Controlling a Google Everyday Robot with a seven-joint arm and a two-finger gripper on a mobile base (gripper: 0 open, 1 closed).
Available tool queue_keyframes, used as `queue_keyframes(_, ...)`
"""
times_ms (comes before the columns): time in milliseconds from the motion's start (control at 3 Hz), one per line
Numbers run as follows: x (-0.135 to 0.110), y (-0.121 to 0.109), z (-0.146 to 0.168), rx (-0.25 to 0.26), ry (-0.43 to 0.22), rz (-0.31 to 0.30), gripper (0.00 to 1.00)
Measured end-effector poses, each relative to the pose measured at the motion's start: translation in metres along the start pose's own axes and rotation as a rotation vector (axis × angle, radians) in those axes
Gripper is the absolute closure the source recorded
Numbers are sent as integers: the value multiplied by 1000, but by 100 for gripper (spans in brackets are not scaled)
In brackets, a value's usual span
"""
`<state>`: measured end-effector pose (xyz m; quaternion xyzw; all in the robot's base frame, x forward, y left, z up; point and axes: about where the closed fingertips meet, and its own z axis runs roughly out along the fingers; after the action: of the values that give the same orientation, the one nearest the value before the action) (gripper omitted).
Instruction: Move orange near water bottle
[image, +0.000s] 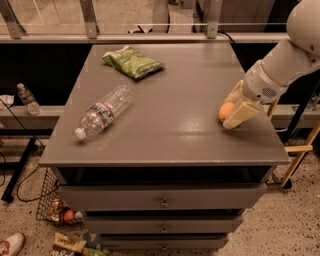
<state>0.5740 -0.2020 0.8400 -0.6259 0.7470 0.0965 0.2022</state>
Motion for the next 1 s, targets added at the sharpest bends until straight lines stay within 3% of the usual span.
queue_keyframes(333, -5, 0, -1, 3, -23, -10, 65)
queue_keyframes(667, -28, 0, -24, 55, -119, -40, 88)
queue_keyframes(1000, -35, 1, -28, 59, -149, -45, 100)
